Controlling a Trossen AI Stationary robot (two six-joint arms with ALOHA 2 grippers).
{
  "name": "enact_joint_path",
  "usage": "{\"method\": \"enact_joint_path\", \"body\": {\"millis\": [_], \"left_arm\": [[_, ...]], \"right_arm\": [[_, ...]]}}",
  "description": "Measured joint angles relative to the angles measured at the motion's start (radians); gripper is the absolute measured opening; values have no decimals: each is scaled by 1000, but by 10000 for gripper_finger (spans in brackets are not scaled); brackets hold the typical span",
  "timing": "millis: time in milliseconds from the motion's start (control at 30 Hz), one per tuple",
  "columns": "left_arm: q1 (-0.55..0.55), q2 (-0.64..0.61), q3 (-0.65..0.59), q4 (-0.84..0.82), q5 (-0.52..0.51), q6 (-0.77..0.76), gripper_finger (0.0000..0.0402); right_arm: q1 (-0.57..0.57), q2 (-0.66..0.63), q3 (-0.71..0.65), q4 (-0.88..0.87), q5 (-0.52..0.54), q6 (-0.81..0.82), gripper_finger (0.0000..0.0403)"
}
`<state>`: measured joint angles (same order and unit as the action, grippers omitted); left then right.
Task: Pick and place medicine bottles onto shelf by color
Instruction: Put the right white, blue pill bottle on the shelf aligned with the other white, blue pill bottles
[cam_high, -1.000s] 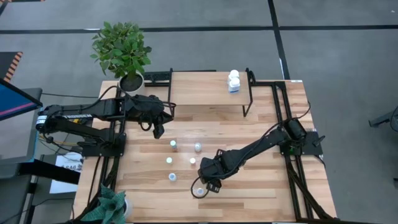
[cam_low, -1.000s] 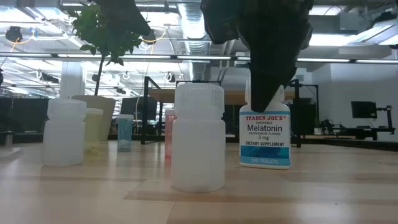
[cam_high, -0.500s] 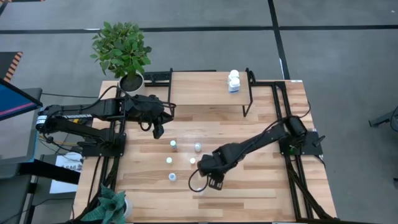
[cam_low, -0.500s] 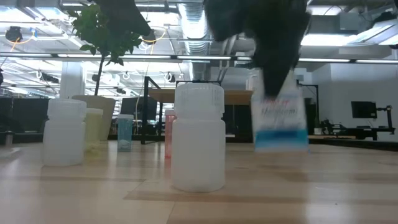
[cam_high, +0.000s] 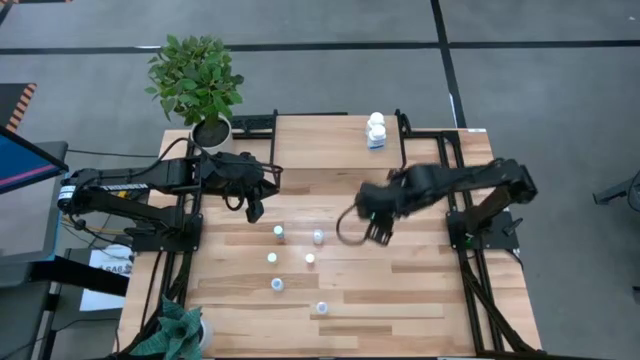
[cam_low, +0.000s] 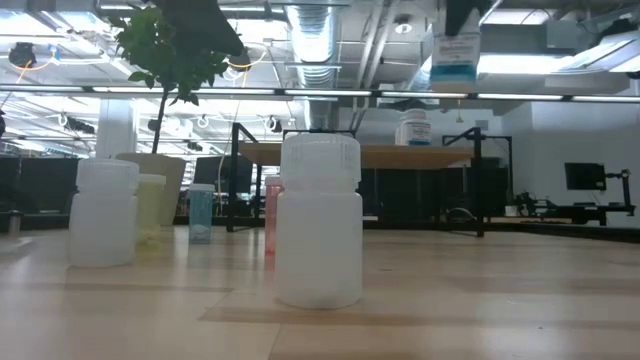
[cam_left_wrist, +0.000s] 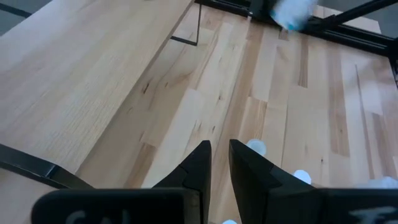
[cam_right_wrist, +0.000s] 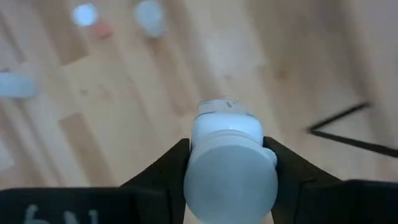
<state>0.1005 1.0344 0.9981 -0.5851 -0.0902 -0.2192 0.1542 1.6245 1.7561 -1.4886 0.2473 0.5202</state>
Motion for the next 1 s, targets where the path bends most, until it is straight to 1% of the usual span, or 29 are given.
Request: {"method": "enact_joint_path", "body": {"millis": [133, 267, 433, 467, 567, 700, 833, 933, 1000], "left_arm": [[0, 0, 0, 0, 0, 0, 43], [0, 0, 0, 0, 0, -11, 43], [0, 0, 0, 0, 0, -11, 43], [0, 0, 0, 0, 0, -12, 43], [0, 0, 0, 0, 0, -13, 43], [0, 0, 0, 0, 0, -13, 43], [0, 0, 0, 0, 0, -13, 43], [0, 0, 0, 0, 0, -31, 43], [0, 0, 0, 0, 0, -47, 43]], "right_arm": [[-120, -43, 0, -20, 10, -166, 169], [-266, -43, 0, -23, 10, -373, 176], [-445, -43, -1, -3, 6, -586, 169], [-478, -43, -1, 5, -6, -616, 169], [-563, -42, -1, 16, -92, -689, 174], [-624, -5, -1, 28, -170, -735, 176], [-636, 44, -1, 28, -165, -786, 172], [-635, 63, -1, 40, -128, -794, 180], [-643, 64, -1, 46, -122, -794, 188]]}}
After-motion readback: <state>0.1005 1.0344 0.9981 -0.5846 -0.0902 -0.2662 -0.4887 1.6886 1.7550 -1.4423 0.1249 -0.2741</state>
